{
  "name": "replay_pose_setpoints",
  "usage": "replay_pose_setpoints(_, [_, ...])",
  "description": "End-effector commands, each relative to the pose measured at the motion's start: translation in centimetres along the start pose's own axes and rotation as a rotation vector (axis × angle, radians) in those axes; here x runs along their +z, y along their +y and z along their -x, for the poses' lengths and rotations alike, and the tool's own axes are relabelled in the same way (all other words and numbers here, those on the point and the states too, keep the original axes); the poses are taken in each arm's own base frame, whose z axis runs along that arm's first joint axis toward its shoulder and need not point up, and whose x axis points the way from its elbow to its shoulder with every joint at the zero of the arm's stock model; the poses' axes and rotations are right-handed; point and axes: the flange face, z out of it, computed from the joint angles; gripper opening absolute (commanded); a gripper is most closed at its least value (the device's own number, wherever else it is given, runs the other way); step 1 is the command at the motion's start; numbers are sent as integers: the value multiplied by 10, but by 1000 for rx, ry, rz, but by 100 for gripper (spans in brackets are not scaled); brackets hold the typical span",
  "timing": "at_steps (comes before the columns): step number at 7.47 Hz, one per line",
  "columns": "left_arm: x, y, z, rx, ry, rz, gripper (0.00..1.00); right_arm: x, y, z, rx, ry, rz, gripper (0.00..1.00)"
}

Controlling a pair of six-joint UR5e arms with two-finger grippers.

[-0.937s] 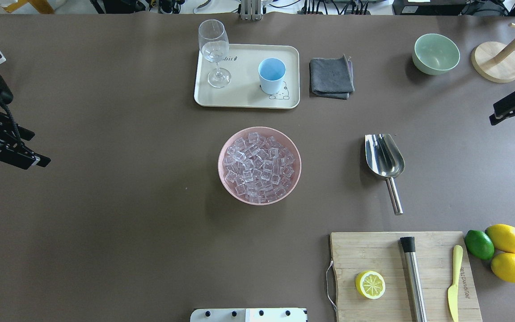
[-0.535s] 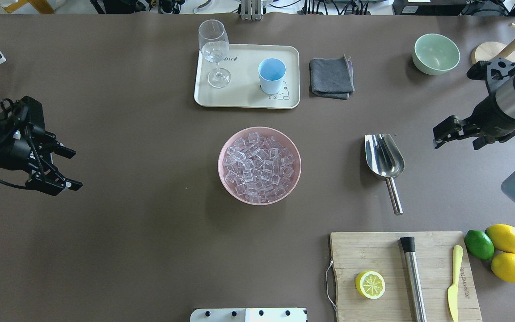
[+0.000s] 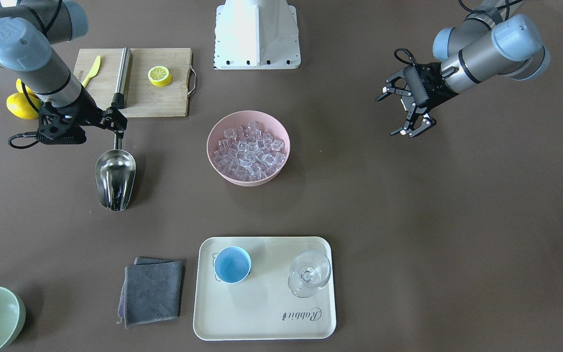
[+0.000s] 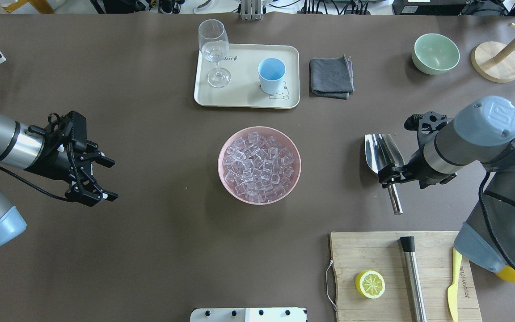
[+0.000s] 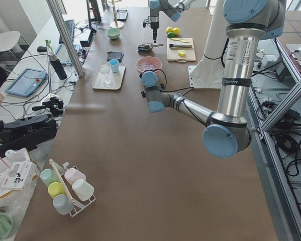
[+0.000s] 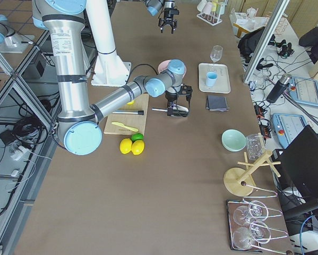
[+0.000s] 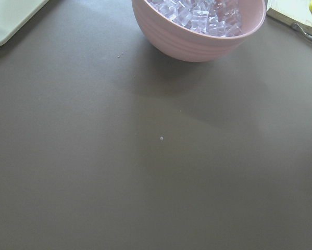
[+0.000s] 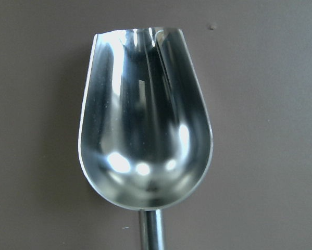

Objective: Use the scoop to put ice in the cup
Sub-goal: 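Move the right gripper to the scoop handle while the left nears the bowl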

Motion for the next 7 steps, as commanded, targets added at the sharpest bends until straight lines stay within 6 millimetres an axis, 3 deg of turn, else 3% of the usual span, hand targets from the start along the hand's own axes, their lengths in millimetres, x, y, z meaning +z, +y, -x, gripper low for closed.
replay_pose_setpoints(1, [33,3,-1,-4,-10,30,98,41,43,31,-3,9,3,99])
replay_pose_setpoints(2, [46,1,8,-13,-6,42,98,43,46,31,-16,9,4,98])
replay_pose_setpoints(4, [53,-25,13,15,-18,9,98,48,49,20,-57,26,12,95])
replay_pose_setpoints(5, [57,-35,10,45,-31,-18,98,47,51,16,-71,28,15,95])
replay_pose_setpoints(6, [75,-50,3,107,-78,-90,98,45,51,16,-76,24,15,95])
replay_pose_setpoints(7, [92,-51,-5,125,-72,-102,98,45,52,15,-85,25,18,95])
